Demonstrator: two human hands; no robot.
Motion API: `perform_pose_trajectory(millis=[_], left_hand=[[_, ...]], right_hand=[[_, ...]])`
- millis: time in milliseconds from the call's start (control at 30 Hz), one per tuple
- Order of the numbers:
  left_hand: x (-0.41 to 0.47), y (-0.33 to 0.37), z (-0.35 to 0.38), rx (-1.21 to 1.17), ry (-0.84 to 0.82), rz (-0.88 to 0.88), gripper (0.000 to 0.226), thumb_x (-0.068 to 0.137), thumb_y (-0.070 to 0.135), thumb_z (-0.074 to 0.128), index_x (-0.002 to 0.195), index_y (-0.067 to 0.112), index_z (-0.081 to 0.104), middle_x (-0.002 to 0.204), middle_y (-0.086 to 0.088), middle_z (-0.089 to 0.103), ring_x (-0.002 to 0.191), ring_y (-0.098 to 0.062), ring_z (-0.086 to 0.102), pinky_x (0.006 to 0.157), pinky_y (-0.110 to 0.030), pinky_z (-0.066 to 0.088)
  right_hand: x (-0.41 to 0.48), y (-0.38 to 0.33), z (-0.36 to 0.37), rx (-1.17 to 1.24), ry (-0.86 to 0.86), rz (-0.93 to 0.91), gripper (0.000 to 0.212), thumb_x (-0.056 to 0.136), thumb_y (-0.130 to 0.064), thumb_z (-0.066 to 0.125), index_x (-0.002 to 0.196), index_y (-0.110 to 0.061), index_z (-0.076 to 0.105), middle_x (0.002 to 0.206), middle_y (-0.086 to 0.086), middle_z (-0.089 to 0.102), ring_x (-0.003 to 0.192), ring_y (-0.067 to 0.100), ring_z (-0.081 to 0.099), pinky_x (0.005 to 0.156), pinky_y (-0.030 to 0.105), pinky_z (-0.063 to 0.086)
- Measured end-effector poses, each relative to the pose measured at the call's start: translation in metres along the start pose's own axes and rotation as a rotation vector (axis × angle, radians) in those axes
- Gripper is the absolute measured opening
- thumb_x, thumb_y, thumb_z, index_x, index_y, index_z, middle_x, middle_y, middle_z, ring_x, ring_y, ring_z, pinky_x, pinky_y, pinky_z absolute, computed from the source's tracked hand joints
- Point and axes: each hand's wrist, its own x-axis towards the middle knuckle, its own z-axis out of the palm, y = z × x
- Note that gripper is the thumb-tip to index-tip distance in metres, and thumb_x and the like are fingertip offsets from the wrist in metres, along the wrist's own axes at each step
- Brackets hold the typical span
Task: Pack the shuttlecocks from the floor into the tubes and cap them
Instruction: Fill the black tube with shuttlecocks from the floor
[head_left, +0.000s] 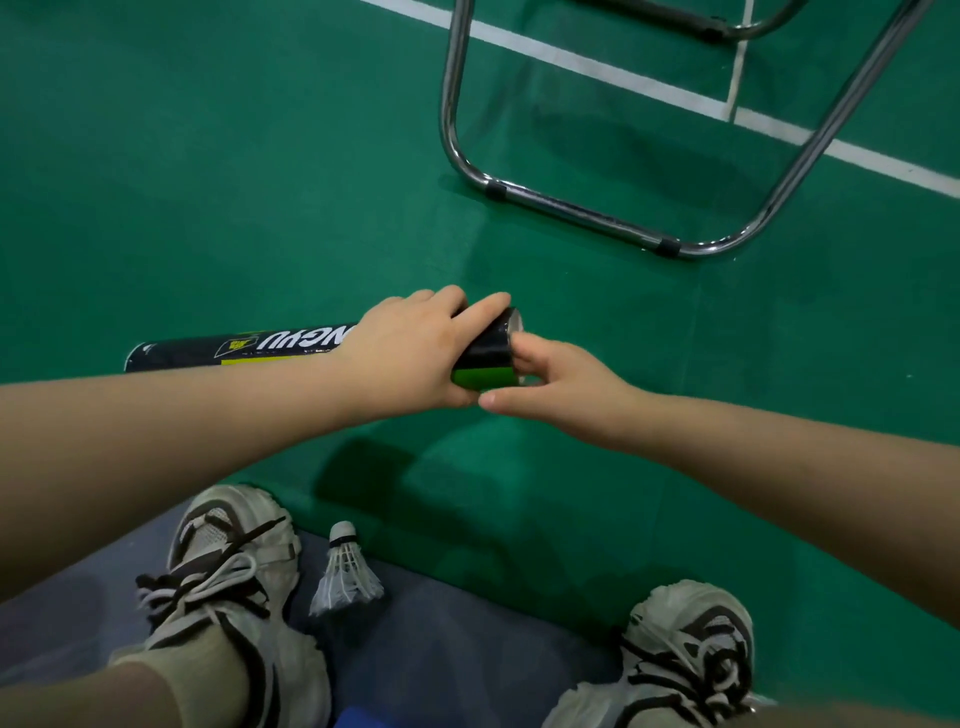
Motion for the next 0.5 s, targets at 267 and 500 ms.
perform_pose_trajectory(millis=[267,500], left_hand=[[-0.006,-0.022,-0.014,-0.028,0.082,-0.035,0.095,0.070,0.055,0.069,0.145,0.028,0.019,0.118,-0.007,0.049,0.106,-0.031,0.052,0.078,-0.040,0.045],[-0.024,-0.038,-0.003,0.029,0.032,-0.024,0.094,0.069,0.056,0.067,0.145,0.029,0.018,0.117,-0.007,0.049,0.104,-0.030,0.053,0.076,-0.039,0.045]], right_hand=[[-0.009,-0.028,-0.017,-0.095,0.030,0.061,0.062,0.077,-0.019,0.073,0.133,-0.018,0.047,0.133,-0.003,0.055,0.121,0.003,0.050,0.109,0.035,0.037],[-0.012,-0.020,0.081,-0.159,0.417,0.064,0.074,0.079,-0.030,0.072,0.142,-0.019,0.034,0.141,0.001,0.046,0.130,0.013,0.041,0.101,0.017,0.028]])
